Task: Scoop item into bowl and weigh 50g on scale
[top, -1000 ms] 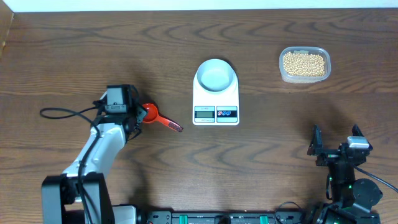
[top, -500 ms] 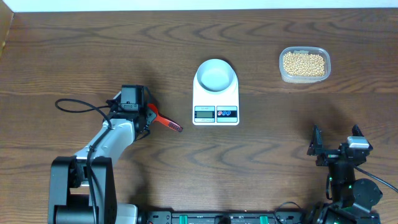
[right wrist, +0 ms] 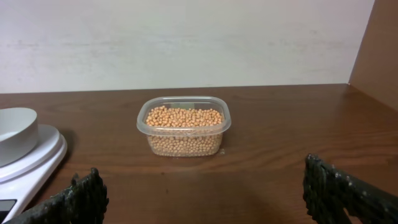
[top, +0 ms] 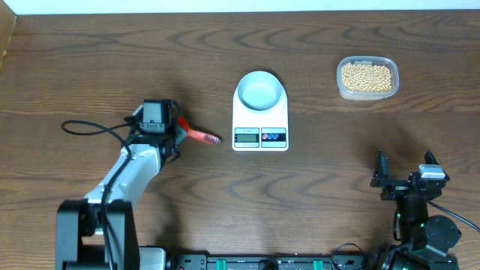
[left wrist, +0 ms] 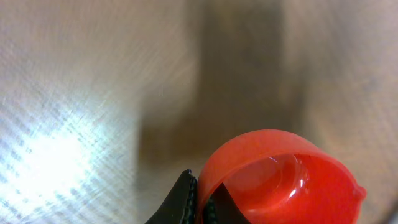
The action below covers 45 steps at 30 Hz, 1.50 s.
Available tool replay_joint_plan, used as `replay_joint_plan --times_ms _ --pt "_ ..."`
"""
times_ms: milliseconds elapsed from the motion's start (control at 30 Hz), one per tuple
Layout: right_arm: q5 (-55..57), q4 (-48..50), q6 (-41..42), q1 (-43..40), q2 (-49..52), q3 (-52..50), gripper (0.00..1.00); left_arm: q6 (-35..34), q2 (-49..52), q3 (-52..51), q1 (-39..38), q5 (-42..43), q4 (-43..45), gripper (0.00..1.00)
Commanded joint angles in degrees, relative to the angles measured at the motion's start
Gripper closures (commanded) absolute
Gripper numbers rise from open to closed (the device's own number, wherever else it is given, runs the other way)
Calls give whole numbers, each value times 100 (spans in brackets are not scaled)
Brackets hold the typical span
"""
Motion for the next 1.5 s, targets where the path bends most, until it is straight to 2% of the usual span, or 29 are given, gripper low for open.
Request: replay_joint_plan --times_ms 0,167,367,633,767,1067,1267,1467 --pt "4 -15 -46 17 -20 -22 1 -33 -380 444 0 -57 168 93" --pt "4 -15 -46 17 -20 -22 1 -31 -463 745 11 -129 525 93" --pt "4 -15 -46 17 -20 -22 1 -24 -461 1102 11 -680 540 93" --pt "-96 168 22 20 -20 -22 1 -31 -461 1102 11 -721 540 93" --pt "-330 363 997 17 -17 -22 1 -35 -461 1102 11 -721 540 93" --pt "-232 1473 2304 22 52 -24 1 -33 -461 1102 11 -721 544 93" --pt "-404 1847 2573 24 684 -22 1 -28 -459 1102 11 -723 592 93" --pt "-409 3257 2514 291 2330 68 1 -31 -459 1102 11 -723 603 92"
